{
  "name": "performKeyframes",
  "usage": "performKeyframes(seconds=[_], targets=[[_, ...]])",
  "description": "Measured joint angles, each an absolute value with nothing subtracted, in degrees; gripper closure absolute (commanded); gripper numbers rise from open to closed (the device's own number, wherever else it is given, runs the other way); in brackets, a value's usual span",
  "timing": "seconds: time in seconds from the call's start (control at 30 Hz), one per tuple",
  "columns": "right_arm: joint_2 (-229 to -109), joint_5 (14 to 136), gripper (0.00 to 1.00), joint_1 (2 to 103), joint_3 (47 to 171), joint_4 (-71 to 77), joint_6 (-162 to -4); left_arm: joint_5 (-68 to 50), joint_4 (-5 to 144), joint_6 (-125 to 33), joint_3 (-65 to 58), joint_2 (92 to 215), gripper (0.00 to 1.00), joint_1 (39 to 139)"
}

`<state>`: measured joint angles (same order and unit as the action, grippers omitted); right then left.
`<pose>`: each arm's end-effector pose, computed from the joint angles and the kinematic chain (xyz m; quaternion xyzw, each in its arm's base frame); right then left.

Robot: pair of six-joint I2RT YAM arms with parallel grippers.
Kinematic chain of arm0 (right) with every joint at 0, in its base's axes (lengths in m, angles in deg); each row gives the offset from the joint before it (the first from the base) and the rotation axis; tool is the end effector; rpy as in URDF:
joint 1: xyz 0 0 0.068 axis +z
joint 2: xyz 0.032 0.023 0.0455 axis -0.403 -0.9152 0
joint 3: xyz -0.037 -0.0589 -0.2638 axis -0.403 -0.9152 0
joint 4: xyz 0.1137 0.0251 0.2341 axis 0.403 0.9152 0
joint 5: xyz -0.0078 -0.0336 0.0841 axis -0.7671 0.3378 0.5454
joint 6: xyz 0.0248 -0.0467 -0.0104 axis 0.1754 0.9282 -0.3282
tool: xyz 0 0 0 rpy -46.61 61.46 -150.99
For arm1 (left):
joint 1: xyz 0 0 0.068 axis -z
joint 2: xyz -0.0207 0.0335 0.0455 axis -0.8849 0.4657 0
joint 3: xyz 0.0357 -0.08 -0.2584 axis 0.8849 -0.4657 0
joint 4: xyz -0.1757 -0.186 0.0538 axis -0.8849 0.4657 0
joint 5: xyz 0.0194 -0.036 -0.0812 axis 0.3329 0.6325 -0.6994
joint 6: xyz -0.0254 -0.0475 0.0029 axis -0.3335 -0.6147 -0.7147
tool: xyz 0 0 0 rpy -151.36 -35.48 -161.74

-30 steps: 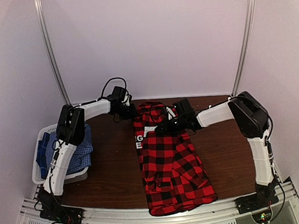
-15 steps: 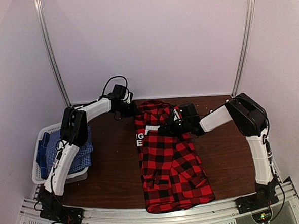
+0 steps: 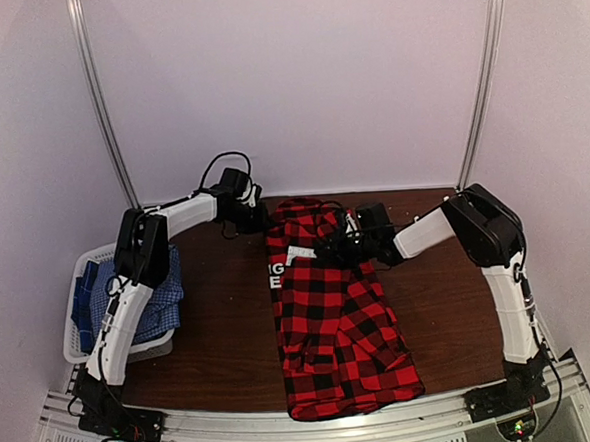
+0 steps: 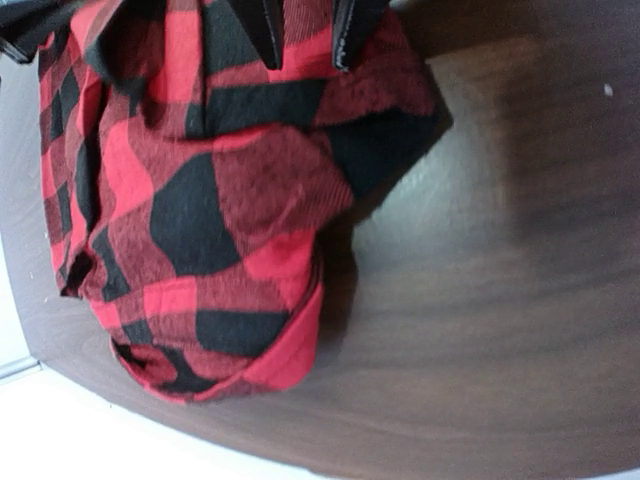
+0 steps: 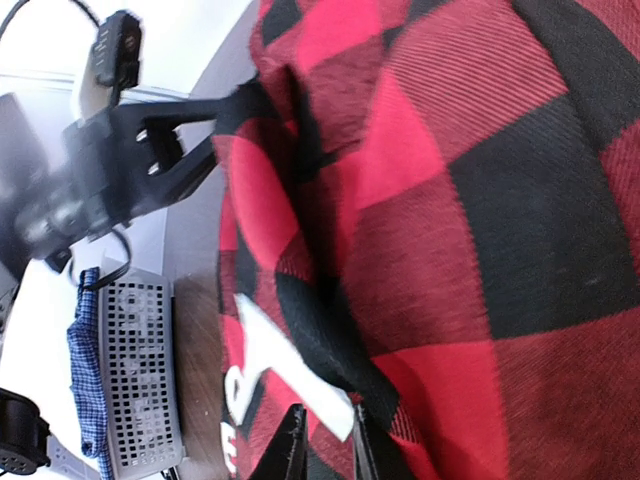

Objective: Fold and stack the long sleeve shirts
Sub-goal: Smooth out the rectangle-folded shirt at the center of the board.

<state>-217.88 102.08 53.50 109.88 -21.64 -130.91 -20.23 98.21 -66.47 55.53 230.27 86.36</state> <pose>0.4009 0.2526 0.1032 0.0287 0.8366 0.5160 0.1815 0.5213 -0.2465 0.1269 -0.0012 0.9198 -0.3095 0.2412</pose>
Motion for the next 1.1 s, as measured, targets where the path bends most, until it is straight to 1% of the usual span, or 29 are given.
performKeyframes(seconds=[0.2, 0.33, 0.47, 0.53, 0.7, 0.87, 0.97, 1.1], targets=[[-219.5, 102.4, 0.81, 52.7, 111.6, -21.2, -132.1, -20.3, 96.9, -66.5, 45.3, 222.2, 0.74, 86.4], [-219.5, 102.5, 0.81, 52.6, 112.0, -20.1, -131.7, -20.2, 94.9, -66.8, 38.0, 214.3, 0.71, 87.0], [-218.6, 101.8, 0.76, 52.7, 112.1, -17.9, -128.8, -20.0, 92.2, -67.7, 29.8, 205.5, 0.7, 88.1], [-217.1, 101.0, 0.71, 52.6, 111.7, -15.9, -126.8, -20.0, 90.0, -68.4, 24.1, 200.7, 0.7, 88.9], [-208.6, 98.3, 0.62, 52.5, 108.0, -11.1, -121.4, -20.0, 85.8, -70.2, 9.1, 191.0, 0.67, 91.6], [-196.3, 95.5, 0.52, 52.6, 101.6, -8.9, -116.4, -20.1, 83.2, -72.4, -4.7, 185.5, 0.65, 94.4], [-190.4, 93.6, 0.46, 52.6, 97.4, -8.7, -114.9, -20.3, 82.2, -73.7, -10.6, 183.7, 0.64, 95.3], [-183.7, 91.2, 0.41, 52.6, 90.6, -7.6, -113.2, -20.3, 81.2, -74.7, -13.9, 183.2, 0.62, 95.5]])
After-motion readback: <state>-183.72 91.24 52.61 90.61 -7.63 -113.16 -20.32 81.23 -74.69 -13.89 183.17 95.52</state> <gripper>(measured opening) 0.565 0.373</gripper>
